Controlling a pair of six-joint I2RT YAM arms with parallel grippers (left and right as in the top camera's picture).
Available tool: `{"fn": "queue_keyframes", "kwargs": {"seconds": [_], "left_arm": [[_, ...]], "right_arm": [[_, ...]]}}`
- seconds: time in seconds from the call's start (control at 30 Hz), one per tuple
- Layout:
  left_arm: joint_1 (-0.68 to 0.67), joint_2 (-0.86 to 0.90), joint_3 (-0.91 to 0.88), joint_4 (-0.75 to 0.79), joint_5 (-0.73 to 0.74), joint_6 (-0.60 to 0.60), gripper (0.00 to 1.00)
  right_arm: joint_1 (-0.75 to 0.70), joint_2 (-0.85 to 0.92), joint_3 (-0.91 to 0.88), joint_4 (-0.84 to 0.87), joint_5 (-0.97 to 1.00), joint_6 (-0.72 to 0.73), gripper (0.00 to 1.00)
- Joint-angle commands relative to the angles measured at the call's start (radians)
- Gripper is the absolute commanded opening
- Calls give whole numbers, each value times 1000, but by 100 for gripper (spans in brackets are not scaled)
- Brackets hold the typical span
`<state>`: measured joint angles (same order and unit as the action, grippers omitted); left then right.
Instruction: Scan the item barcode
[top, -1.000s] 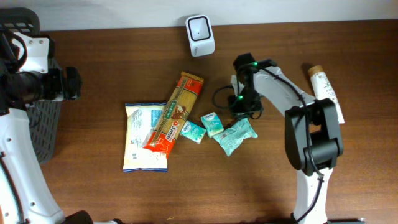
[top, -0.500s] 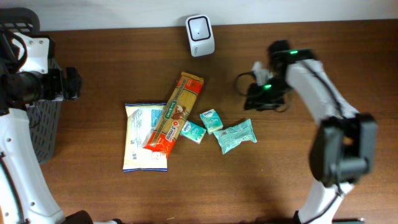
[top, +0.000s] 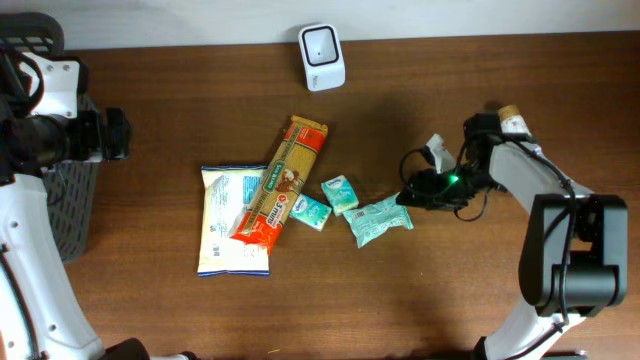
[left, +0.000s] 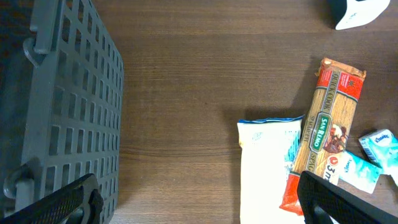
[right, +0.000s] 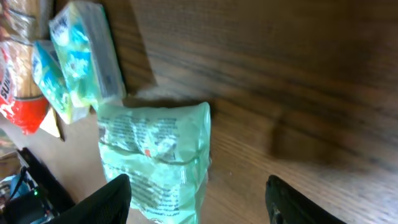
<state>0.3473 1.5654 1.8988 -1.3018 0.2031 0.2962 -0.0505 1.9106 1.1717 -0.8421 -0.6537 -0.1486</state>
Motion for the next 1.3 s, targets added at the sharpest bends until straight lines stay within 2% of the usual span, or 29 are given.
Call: {"fn": "queue_keyframes", "kwargs": {"seconds": [0.0, 0.23, 0.27, 0.33, 0.4, 0.47, 0.53, 0.6, 0.73, 0.8, 1.03, 1.23, 1.27], "left_arm": [[5, 1, 2, -2, 11, 12, 99], [5, 1, 2, -2, 11, 12, 99], [4, 1, 2, -2, 11, 12, 99], [5, 1, 2, -2, 11, 12, 99], [5, 1, 2, -2, 11, 12, 99], [4, 1, 2, -2, 11, 12, 99], [5, 1, 2, -2, 11, 12, 99], [5, 1, 2, -2, 11, 12, 99], [5, 1, 2, -2, 11, 12, 99], [5, 1, 2, -2, 11, 12, 99], [5, 1, 2, -2, 11, 12, 99], [5, 1, 2, -2, 11, 12, 99], [5, 1, 2, -2, 11, 12, 99]], "right_arm": [[5, 12, -45, 44, -37, 30, 67], [84, 88, -50, 87, -50, 34, 64], [93, 100, -50, 92, -50, 42, 53], [96, 112, -50, 91, -50, 53, 24], [94, 112, -50, 90, -50, 52, 20], [94, 112, -50, 87, -60, 52, 4], [81, 109, -39, 59, -116, 51, 4], [60, 86, -11, -8, -178, -14, 4], [-3, -73, 140, -269, -238, -128, 4], [-3, -144, 197, -325, -241, -132, 4], [-3, -446, 269, -352, -252, -123, 4], [-2, -494, 269, -400, -206, -118, 4], [0, -494, 270, -397, -162, -73, 4]]}}
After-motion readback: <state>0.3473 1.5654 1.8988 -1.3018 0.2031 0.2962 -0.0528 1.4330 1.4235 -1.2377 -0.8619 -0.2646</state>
